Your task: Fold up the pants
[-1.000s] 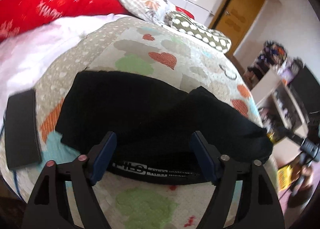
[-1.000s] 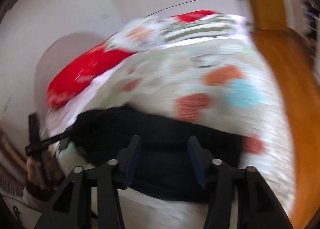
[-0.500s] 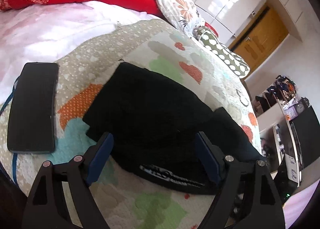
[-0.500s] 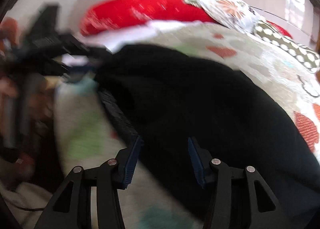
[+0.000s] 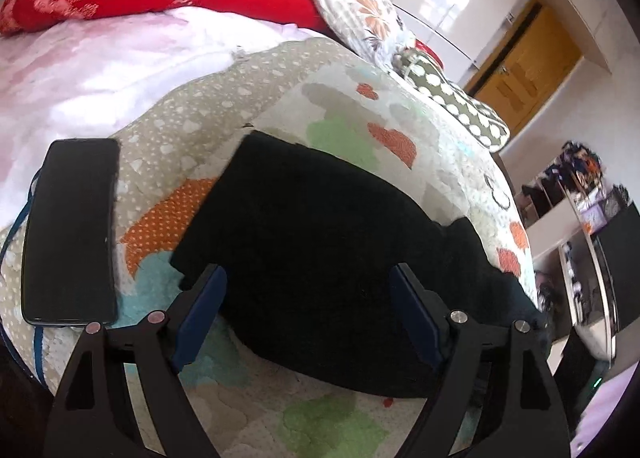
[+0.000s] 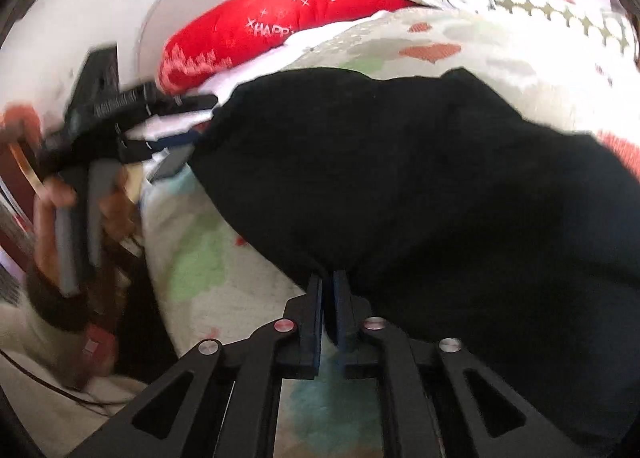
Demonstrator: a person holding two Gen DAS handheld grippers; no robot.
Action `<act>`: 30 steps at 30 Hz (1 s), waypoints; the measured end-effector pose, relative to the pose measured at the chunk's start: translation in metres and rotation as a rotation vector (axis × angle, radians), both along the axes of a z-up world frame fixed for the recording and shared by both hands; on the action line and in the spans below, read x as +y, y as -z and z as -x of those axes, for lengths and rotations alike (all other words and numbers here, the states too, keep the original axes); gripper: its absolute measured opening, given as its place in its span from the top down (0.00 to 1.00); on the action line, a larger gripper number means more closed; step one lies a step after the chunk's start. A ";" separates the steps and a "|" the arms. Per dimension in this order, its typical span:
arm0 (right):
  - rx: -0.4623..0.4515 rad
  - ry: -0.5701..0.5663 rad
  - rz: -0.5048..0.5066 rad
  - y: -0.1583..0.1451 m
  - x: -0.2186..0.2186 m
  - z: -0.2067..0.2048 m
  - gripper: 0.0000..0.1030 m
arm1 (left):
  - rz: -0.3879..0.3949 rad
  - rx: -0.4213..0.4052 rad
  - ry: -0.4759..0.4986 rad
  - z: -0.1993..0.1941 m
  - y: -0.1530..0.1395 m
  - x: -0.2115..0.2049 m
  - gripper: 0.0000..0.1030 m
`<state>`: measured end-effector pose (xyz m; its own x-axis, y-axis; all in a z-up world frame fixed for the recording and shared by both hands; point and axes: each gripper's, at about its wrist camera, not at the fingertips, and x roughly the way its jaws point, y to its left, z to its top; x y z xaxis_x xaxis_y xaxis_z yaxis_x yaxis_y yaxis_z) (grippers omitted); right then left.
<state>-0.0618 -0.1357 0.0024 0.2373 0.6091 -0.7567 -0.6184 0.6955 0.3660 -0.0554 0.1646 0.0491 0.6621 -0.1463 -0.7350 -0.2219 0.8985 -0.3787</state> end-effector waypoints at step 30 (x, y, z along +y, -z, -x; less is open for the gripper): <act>-0.092 0.344 0.020 -0.010 -0.006 -0.170 0.88 | -0.156 0.092 -0.058 -0.068 0.039 0.010 0.15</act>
